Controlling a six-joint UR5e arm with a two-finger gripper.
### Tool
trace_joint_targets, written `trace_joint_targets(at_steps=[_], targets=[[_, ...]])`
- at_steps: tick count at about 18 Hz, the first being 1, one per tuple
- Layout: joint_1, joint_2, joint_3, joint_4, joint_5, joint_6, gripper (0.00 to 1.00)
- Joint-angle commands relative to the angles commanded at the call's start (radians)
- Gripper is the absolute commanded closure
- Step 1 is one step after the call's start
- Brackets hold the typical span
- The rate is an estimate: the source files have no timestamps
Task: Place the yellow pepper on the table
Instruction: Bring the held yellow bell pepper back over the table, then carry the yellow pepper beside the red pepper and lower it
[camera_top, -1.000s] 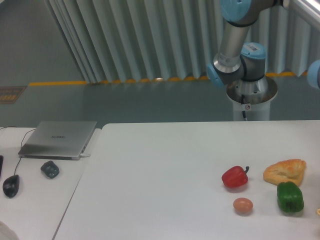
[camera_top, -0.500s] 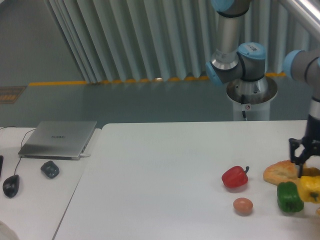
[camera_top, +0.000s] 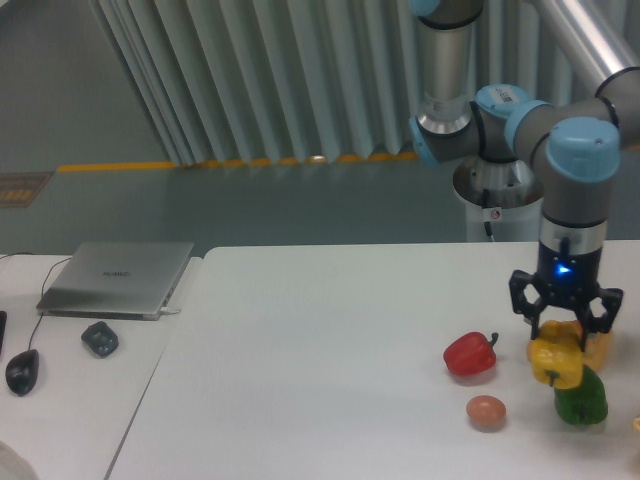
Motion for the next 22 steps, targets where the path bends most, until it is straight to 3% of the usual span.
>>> trace_joint_targets(at_steps=[6,8,9,13,15,17,22], targets=[[-0.118,-0.002,0.005,-0.002,-0.031,-0.052,0.42],[-0.135,-0.006,0.009,0.056,-0.098,-0.168,0.42],[-0.138,-0.014,0.003,0.125,-0.119,-0.216,0.42],[-0.175,-0.052,0.006,0.207,-0.112,-0.300,0.42],[-0.210,-0.084,0.003,0.296,-0.031,-0.410,0.42],[-0.259,-0.118,0.009,0.311,0.076,-0.442,0.42],[-0.269,-0.150,0.003,0.314,0.104,-0.494,0.42]])
